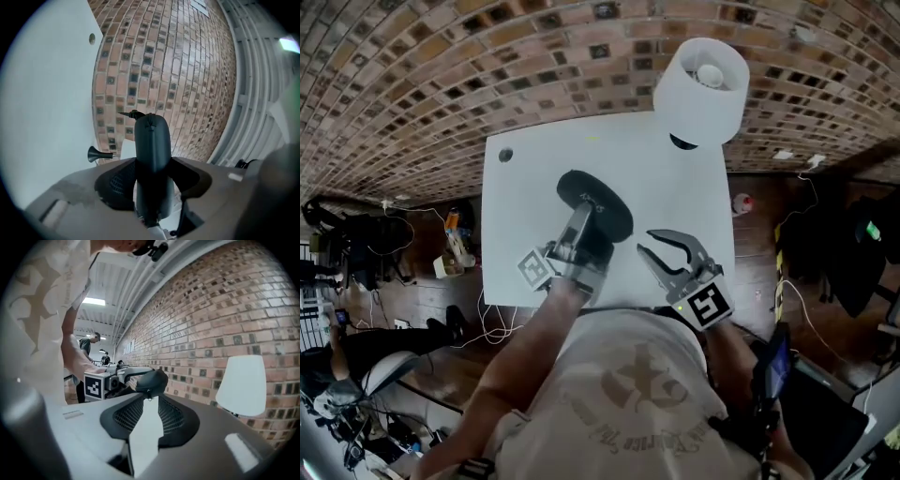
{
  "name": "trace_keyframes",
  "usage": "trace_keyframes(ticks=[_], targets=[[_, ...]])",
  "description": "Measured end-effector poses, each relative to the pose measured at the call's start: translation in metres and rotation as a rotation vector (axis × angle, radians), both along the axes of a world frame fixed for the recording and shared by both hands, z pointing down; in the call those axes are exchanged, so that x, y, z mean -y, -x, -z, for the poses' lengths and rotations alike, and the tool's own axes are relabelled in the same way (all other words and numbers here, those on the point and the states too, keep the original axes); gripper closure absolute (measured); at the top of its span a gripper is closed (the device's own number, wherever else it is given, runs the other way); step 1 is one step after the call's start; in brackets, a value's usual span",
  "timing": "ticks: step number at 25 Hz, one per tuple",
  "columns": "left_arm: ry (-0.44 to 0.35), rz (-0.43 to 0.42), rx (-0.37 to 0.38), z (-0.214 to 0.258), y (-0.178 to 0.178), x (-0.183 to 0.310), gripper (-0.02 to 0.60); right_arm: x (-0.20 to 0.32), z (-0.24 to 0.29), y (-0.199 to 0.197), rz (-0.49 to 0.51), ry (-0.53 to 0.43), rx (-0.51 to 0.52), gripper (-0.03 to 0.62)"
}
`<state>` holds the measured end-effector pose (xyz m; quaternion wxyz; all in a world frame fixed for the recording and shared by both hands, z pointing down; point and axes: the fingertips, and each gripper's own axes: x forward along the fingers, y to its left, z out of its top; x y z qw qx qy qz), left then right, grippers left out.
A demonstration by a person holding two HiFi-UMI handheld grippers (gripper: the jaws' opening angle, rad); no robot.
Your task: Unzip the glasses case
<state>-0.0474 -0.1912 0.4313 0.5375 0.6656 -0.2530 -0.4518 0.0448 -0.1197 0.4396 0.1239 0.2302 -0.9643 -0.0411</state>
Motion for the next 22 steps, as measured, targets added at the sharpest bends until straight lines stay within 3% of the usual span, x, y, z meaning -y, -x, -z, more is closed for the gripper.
trace_keyframes(ticks=[3,8,10,12,22], targets=[[-0.037,-0.013,-0.041,0.021,0.000,-0.007,0.347,-0.005,0.011,0.013,-0.012,-0.037,-0.017,0.484],[-0.066,-0.032,-0.044,0.035,0.001,-0.016,0.347,-0.016,0.022,0.026,-0.038,-0.093,-0.033,0.484],[-0.066,-0.030,-0.044,0.036,0.004,-0.019,0.347,-0.017,0.025,0.027,-0.072,-0.117,-0.045,0.549],[-0.068,-0.030,-0.042,0.038,0.007,-0.023,0.347,-0.018,0.028,0.026,-0.101,-0.134,-0.058,0.565],[-0.088,-0.016,-0.016,0.047,0.022,-0.038,0.345,-0.037,0.037,0.032,-0.101,-0.177,-0.101,0.584]])
